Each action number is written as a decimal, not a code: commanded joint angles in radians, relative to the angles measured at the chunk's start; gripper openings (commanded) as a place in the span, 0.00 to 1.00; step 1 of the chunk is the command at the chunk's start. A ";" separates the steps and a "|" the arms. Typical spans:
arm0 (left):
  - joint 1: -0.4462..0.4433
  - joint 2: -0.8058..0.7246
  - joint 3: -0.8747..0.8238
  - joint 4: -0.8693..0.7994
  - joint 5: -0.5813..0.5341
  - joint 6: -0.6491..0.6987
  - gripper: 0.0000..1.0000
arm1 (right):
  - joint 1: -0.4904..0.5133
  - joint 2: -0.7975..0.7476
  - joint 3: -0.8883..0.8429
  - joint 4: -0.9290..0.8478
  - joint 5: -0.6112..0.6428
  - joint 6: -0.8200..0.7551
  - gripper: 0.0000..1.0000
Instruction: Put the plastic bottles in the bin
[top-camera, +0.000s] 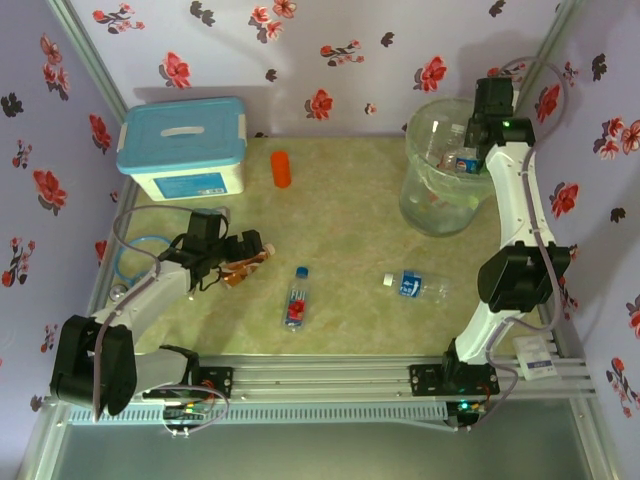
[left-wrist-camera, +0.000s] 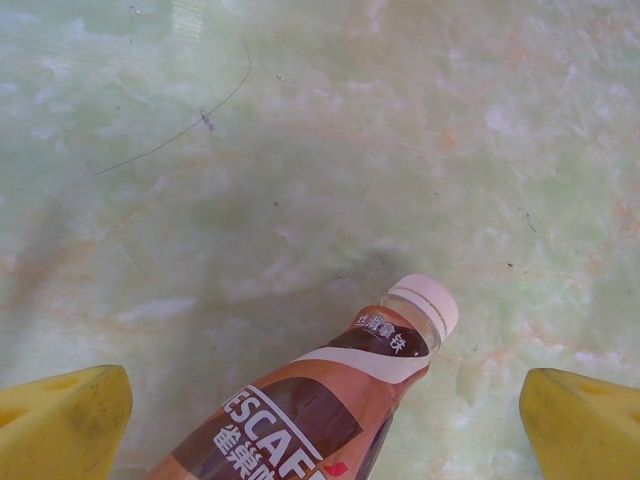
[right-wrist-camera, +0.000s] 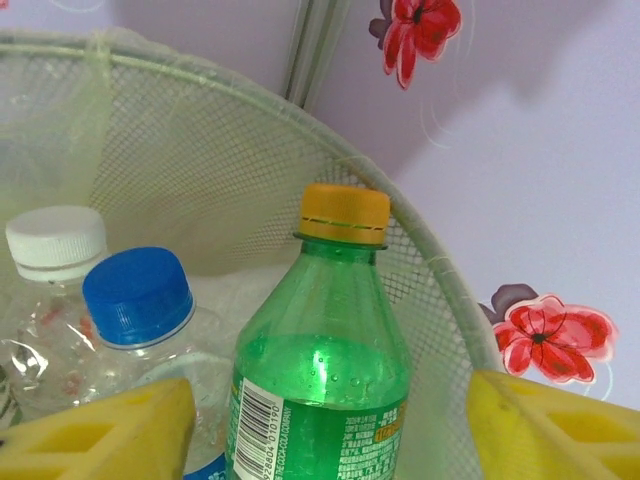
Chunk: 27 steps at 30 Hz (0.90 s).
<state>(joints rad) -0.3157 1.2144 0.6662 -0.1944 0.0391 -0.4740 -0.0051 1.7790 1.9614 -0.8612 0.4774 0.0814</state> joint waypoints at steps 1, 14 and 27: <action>0.008 -0.005 -0.015 0.015 0.015 -0.012 1.00 | -0.006 -0.023 0.045 -0.015 -0.001 -0.015 0.65; 0.010 -0.019 -0.030 0.011 0.014 -0.004 1.00 | -0.045 0.025 -0.011 0.006 -0.068 -0.004 0.48; 0.012 -0.015 -0.023 0.013 0.015 -0.006 1.00 | 0.012 -0.103 0.055 -0.078 -0.135 -0.035 0.51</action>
<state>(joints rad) -0.3138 1.2114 0.6495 -0.1936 0.0391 -0.4740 -0.0273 1.7645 1.9888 -0.8982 0.3649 0.0673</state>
